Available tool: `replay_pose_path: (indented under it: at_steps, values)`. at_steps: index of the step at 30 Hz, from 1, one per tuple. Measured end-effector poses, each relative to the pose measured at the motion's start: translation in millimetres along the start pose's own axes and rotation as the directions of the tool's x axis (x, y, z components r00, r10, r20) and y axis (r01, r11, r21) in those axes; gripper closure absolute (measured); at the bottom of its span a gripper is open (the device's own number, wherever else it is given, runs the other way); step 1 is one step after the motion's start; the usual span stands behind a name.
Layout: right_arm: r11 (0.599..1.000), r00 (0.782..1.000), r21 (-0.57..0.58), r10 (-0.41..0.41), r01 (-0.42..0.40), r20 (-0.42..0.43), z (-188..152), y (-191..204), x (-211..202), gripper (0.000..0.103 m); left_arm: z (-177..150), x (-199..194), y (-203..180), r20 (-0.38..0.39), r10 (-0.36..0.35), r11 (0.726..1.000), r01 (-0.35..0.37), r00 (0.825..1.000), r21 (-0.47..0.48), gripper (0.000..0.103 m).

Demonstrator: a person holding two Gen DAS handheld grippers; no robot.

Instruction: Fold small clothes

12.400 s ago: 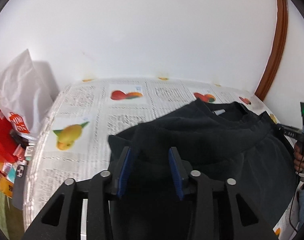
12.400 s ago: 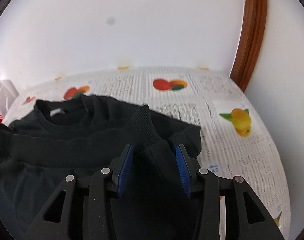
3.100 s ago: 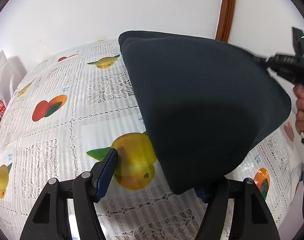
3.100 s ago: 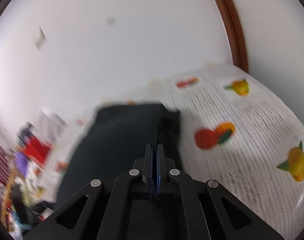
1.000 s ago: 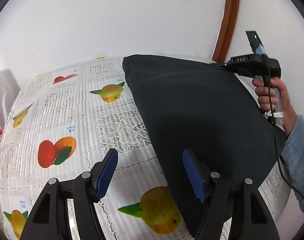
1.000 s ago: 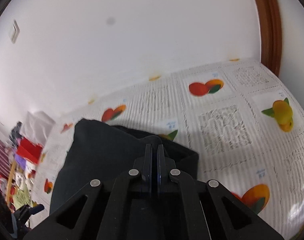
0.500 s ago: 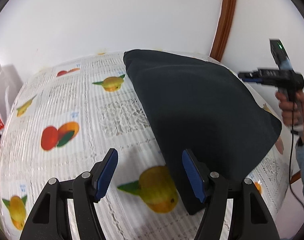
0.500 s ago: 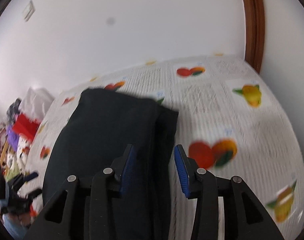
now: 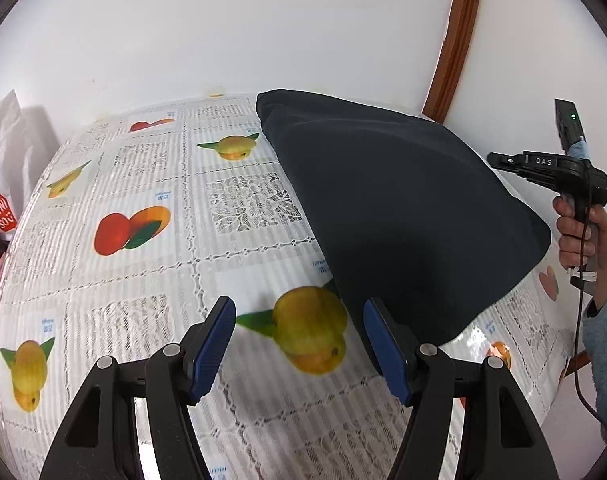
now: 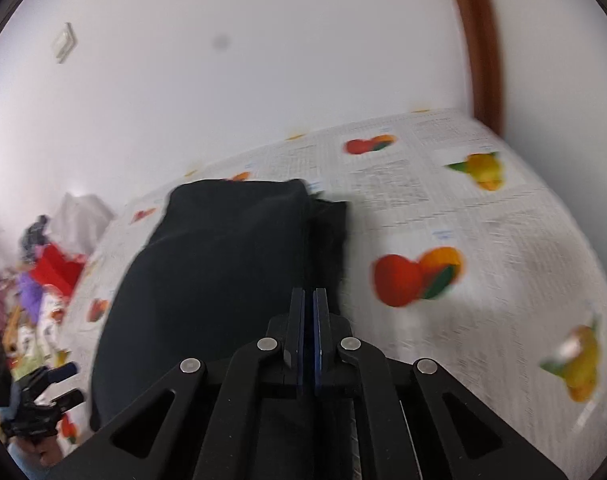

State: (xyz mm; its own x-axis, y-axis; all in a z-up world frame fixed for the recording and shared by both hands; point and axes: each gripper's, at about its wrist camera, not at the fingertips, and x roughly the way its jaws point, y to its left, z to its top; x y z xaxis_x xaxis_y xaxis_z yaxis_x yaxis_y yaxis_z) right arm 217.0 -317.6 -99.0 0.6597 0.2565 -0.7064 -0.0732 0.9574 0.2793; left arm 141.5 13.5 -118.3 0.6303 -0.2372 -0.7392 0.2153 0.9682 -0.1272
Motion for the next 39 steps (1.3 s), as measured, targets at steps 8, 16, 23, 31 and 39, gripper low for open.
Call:
replay_pose_path:
  at_steps: [8, 16, 23, 31, 39]
  values:
    - [1.000, 1.000, -0.003, -0.009, 0.009, -0.002, -34, -4, -32, 0.068, -7, -10, -1, 0.003, -0.021, 1.000, 0.021, 1.000, -0.012, 0.038]
    - [0.999, 0.999, -0.035, -0.002, 0.003, 0.041, -57, 8, -30, 0.100, -15, -16, -8, -0.013, 0.004, 1.000, -0.004, 1.000, 0.001, 0.038]
    - [0.999, 0.997, 0.046, -0.001, -0.003, 0.081, -64, -6, -30, 0.100, -18, -25, -9, -0.013, 0.020, 1.000, -0.020, 1.000, 0.003, 0.039]
    - [0.990, 0.987, 0.018, -0.138, 0.137, 0.081, -66, -3, -41, 0.100, -23, -32, -16, -0.013, 0.023, 1.000, -0.023, 1.000, 0.016, 0.038]
    - [0.982, 0.980, -0.030, -0.184, 0.187, 0.081, -94, -14, -85, 0.096, -29, -29, -31, -0.038, 0.002, 0.999, -0.001, 0.999, 0.040, 0.038]
